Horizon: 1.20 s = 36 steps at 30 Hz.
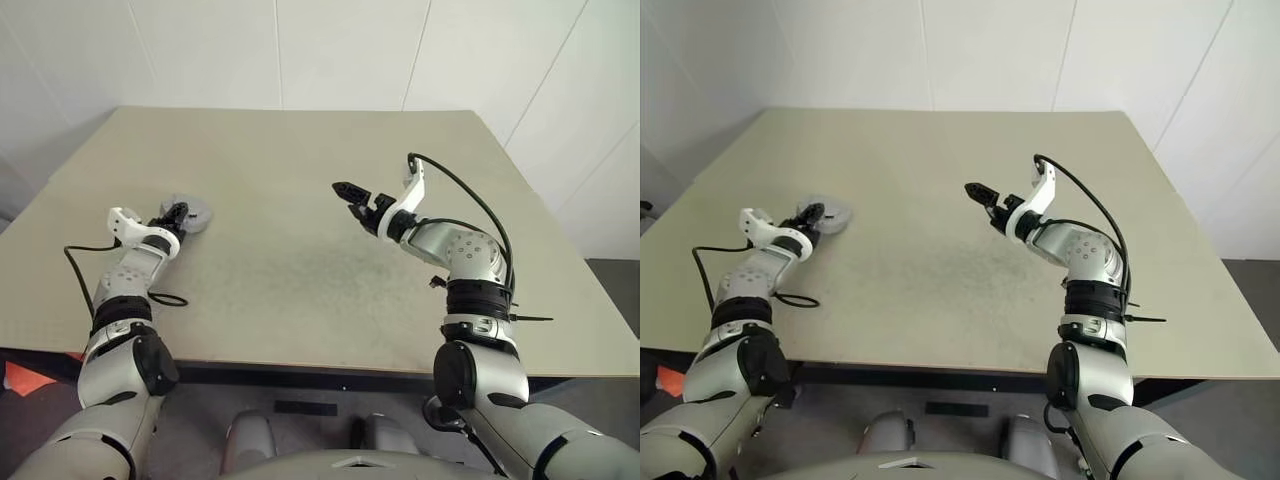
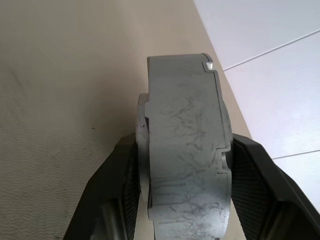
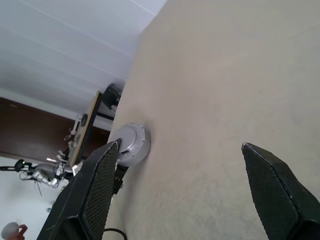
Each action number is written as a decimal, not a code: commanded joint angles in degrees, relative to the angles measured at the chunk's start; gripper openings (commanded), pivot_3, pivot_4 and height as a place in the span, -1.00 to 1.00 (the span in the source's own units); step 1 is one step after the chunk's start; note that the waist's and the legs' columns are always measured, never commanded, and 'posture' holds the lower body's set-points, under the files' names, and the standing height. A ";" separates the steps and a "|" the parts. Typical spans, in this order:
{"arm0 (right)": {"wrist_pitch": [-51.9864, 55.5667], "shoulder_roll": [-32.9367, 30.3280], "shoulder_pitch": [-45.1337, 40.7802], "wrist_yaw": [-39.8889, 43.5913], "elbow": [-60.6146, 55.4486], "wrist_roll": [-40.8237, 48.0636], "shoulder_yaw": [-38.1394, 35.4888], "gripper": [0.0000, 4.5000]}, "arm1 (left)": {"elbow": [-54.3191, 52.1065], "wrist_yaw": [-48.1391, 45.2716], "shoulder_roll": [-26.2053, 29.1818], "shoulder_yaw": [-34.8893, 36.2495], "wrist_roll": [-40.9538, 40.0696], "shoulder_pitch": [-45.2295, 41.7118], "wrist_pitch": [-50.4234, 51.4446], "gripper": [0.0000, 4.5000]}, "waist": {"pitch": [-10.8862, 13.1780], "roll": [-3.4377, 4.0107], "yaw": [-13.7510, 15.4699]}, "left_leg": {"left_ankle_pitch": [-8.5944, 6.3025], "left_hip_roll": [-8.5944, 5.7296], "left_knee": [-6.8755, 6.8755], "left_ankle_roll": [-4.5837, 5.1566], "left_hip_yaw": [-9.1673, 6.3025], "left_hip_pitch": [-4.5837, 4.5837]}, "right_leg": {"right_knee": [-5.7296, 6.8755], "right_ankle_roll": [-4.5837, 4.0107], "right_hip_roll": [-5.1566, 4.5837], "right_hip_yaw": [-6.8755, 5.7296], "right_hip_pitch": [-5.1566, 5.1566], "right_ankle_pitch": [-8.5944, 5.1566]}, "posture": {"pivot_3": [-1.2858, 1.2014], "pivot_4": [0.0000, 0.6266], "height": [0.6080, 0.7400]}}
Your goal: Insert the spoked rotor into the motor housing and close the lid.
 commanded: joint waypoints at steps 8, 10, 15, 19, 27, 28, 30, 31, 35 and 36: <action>-0.64 -1.84 -3.04 1.94 2.02 -1.53 0.43 1.00 | 7.82 -1.16 14.49 1.71 4.08 -5.83 -10.68 0.96 | 0.01 -0.03 0.41 | 0.02 0.06 0.02 -0.04 0.00 0.08 | -0.05 -0.03 0.03 -0.05 -0.01 0.02 | 0.03 -1.00 1.00; -1.50 -2.20 -2.99 2.67 1.76 -2.47 1.16 1.00 | 8.56 -2.25 15.76 0.80 5.16 -6.57 -11.50 0.96 | 0.01 -0.03 0.59 | 0.02 0.03 0.02 -0.04 0.00 0.09 | -0.05 -0.03 0.00 -0.05 0.00 0.02 | 0.03 -1.00 1.00; -11.41 -4.67 0.01 9.50 -3.96 -10.59 9.09 1.00 | 4.67 -7.99 14.33 -3.93 8.34 -7.57 -11.58 0.96 | 0.01 -0.04 1.00 | 0.02 0.02 0.06 -0.04 0.00 0.07 | -0.02 -0.03 -0.05 -0.06 0.00 0.02 | 0.03 -1.00 1.00; -26.72 -9.09 4.36 17.27 -9.22 -20.96 17.62 1.00 | -7.64 -14.93 7.67 -12.81 12.60 -4.10 -14.55 0.96 | 0.03 -0.15 2.07 | 0.02 0.02 0.13 -0.04 0.00 -0.02 | -0.02 -0.04 -0.08 -0.10 0.00 0.02 | 0.03 -1.00 1.00; -28.50 -24.39 8.93 34.75 -11.44 -25.27 23.16 1.00 | -32.87 -26.42 0.21 -35.80 22.76 5.50 -14.16 0.96 | 0.07 -0.22 1.92 | 0.01 0.02 0.20 0.00 0.02 -0.14 | 0.06 -0.07 -0.08 -0.05 0.09 0.01 | 0.03 -1.00 1.00; -29.23 -25.35 9.37 35.70 -11.40 -26.05 23.47 1.00 | -34.27 -27.39 -0.15 -37.82 23.94 6.38 -14.38 0.96 | 0.07 -0.23 1.71 | 0.01 0.05 0.22 0.00 0.02 -0.10 | 0.11 -0.07 -0.05 -0.04 0.09 0.00 | 0.03 -1.00 1.00; -30.96 -26.50 10.12 36.32 -10.30 -28.18 24.01 1.00 | -34.88 -29.28 -0.97 -41.07 25.94 8.07 -15.41 0.96 | 0.07 -0.21 1.29 | 0.02 0.09 0.24 0.00 0.05 0.05 | 0.27 -0.11 0.00 -0.02 0.07 -0.01 | 0.03 -1.00 1.00; -31.78 -26.73 10.36 36.12 -9.45 -29.24 24.19 1.00 | -34.44 -29.59 -1.29 -42.16 26.93 8.69 -16.17 0.96 | 0.05 -0.17 0.97 | 0.03 0.09 0.24 -0.01 0.07 0.13 | 0.35 -0.13 0.00 0.01 0.07 -0.01 | 0.03 -1.00 1.00; -33.39 -26.19 11.07 34.93 -7.50 -31.81 24.13 1.00 | -34.12 -32.17 -1.60 -45.09 29.04 11.17 -17.83 0.96 | 0.05 -0.15 0.09 | 0.16 0.09 0.25 0.02 0.08 0.22 | 0.45 -0.21 0.01 0.05 0.07 0.01 | 0.03 -1.00 1.00; -33.78 -25.95 11.13 34.33 -6.82 -32.54 24.06 1.00 | -34.44 -32.83 -1.57 -45.54 29.23 11.71 -17.70 0.96 | 0.05 -0.15 0.11 | 0.19 0.08 0.26 0.05 0.08 0.20 | 0.45 -0.24 0.01 0.05 0.07 0.03 | 0.03 -1.00 1.00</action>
